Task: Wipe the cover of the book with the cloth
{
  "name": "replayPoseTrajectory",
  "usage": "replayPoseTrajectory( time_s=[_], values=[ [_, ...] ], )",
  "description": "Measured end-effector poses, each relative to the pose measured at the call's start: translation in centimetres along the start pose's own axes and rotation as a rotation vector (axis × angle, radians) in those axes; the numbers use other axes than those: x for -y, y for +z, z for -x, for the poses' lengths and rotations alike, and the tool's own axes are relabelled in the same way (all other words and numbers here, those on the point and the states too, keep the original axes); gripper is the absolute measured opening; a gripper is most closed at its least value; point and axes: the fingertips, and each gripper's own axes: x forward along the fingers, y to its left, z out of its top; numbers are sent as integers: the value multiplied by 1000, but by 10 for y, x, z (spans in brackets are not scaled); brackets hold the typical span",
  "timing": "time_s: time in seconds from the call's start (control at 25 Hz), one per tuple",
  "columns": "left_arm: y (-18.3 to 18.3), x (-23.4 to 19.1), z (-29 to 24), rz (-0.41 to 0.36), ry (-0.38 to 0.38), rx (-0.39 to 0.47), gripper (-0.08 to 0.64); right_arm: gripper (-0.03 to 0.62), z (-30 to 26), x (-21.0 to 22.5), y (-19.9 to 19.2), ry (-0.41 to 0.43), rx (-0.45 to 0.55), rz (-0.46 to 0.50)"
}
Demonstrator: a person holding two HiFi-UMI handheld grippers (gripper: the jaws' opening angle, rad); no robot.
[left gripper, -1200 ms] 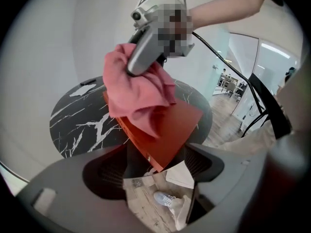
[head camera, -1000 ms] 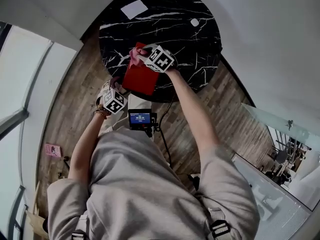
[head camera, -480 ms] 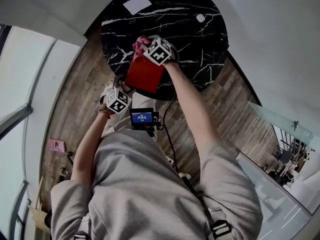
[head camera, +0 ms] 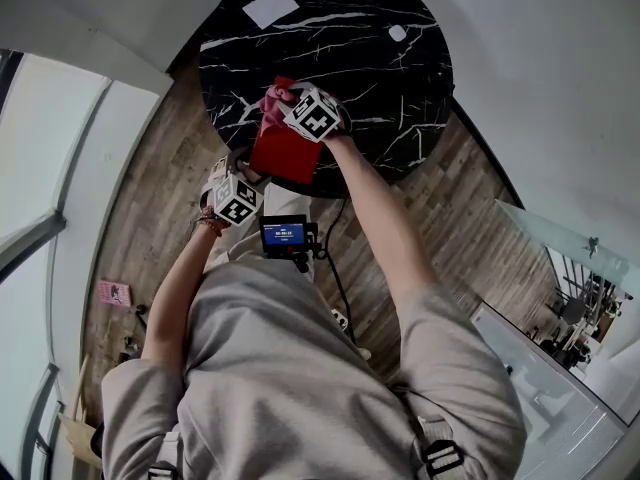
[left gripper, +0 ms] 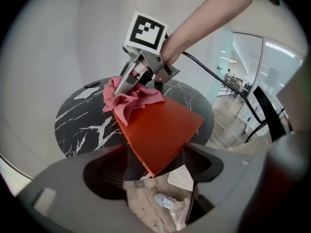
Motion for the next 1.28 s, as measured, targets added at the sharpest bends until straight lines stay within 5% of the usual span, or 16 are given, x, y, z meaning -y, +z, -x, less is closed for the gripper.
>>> replayPoseTrajectory(
  time_s=[0.24,0.56,1.28],
  values=[
    [-1,-1,-1,2,-5,-1,368,80,0,-27,-6,60,11,-28],
    [0,-1,-2,-4,-13,-3,374,78,5,-70,-14,102,-7,107],
    [-1,-1,-4,18,-40,-8,380,80,8,-129,-25,183,-44,106]
  ],
)
